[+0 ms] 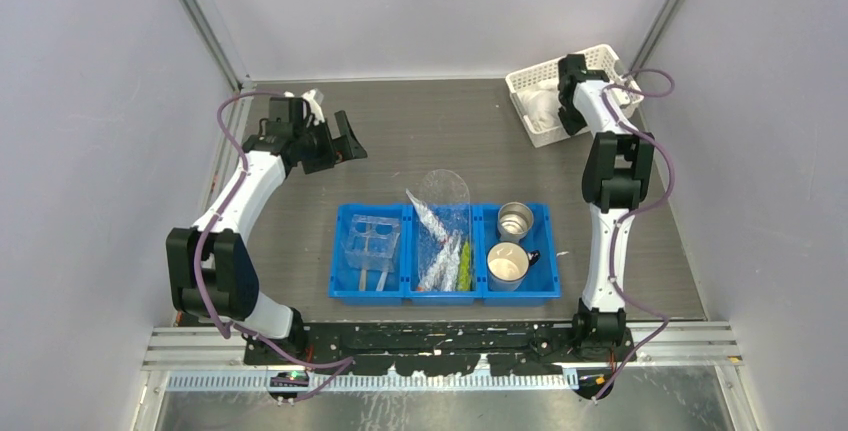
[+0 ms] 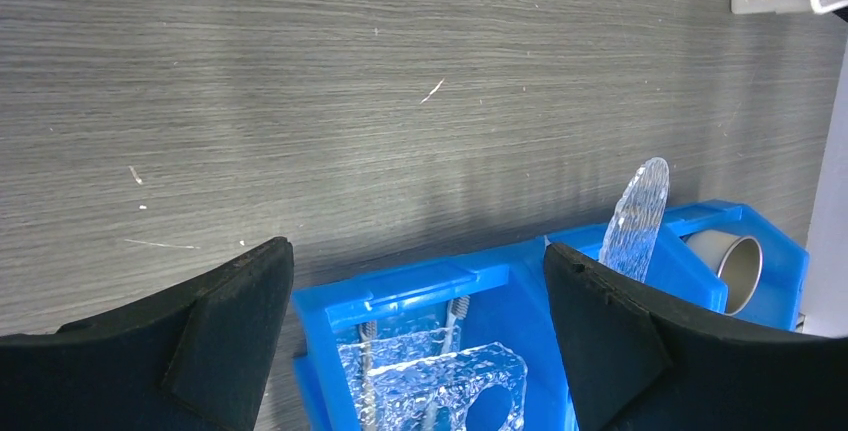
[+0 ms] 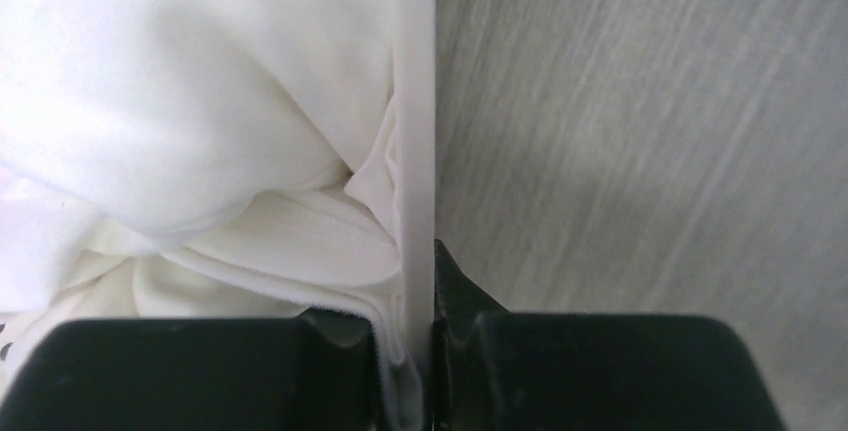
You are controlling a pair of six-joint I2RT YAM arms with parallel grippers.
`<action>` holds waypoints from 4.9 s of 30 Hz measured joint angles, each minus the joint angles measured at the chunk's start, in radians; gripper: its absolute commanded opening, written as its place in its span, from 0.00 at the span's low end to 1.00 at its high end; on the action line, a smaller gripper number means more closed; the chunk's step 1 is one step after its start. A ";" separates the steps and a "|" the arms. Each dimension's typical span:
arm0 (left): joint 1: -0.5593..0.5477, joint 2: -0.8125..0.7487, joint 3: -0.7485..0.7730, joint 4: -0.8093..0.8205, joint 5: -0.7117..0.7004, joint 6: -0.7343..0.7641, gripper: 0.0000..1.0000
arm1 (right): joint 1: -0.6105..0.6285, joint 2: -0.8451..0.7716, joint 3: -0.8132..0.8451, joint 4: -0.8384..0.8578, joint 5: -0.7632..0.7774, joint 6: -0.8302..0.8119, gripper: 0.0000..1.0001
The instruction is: Prepare toiletry sets of a toothbrush and toothpaste on the tray
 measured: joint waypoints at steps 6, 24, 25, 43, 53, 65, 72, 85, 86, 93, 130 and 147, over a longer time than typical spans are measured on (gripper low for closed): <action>0.000 0.000 -0.003 0.000 0.013 -0.002 0.95 | -0.085 0.077 0.082 0.007 -0.052 0.106 0.01; -0.003 0.023 -0.008 0.002 0.024 -0.006 0.95 | -0.216 0.254 0.340 0.116 -0.233 0.010 0.74; -0.003 0.023 -0.008 0.002 0.024 -0.006 0.95 | -0.218 0.250 0.333 0.130 -0.239 0.002 0.79; -0.008 0.019 -0.007 -0.012 -0.012 0.016 0.98 | -0.207 -0.329 -0.202 0.466 -0.262 -0.280 1.00; -0.015 -0.200 -0.087 -0.103 -0.082 0.006 0.87 | 0.111 -0.858 -0.684 0.427 -0.371 -0.498 0.85; -0.032 -0.594 -0.334 -0.264 -0.110 -0.046 0.69 | 0.289 -1.134 -1.049 0.212 -0.349 -0.612 0.77; -0.077 -0.642 -0.338 -0.348 -0.171 -0.081 0.74 | 0.382 -1.189 -1.110 0.139 -0.292 -0.623 0.76; -0.122 -0.531 -0.290 -0.469 -0.229 -0.090 0.57 | 0.457 -1.183 -1.090 -0.025 -0.175 -0.601 0.64; -0.123 -0.528 -0.286 -0.474 -0.233 -0.090 0.55 | 0.457 -1.183 -1.089 -0.032 -0.172 -0.597 0.63; -0.138 -0.477 -0.265 -0.504 -0.258 -0.094 0.55 | 0.458 -1.162 -1.089 -0.070 -0.171 -0.582 0.61; -0.212 -0.220 -0.210 -0.455 -0.341 -0.131 0.01 | 0.536 -1.183 -1.255 -0.036 -0.150 -0.426 0.13; -0.167 0.224 0.223 -0.363 -0.393 -0.039 0.01 | 0.473 -0.982 -1.132 0.090 -0.053 -0.469 0.01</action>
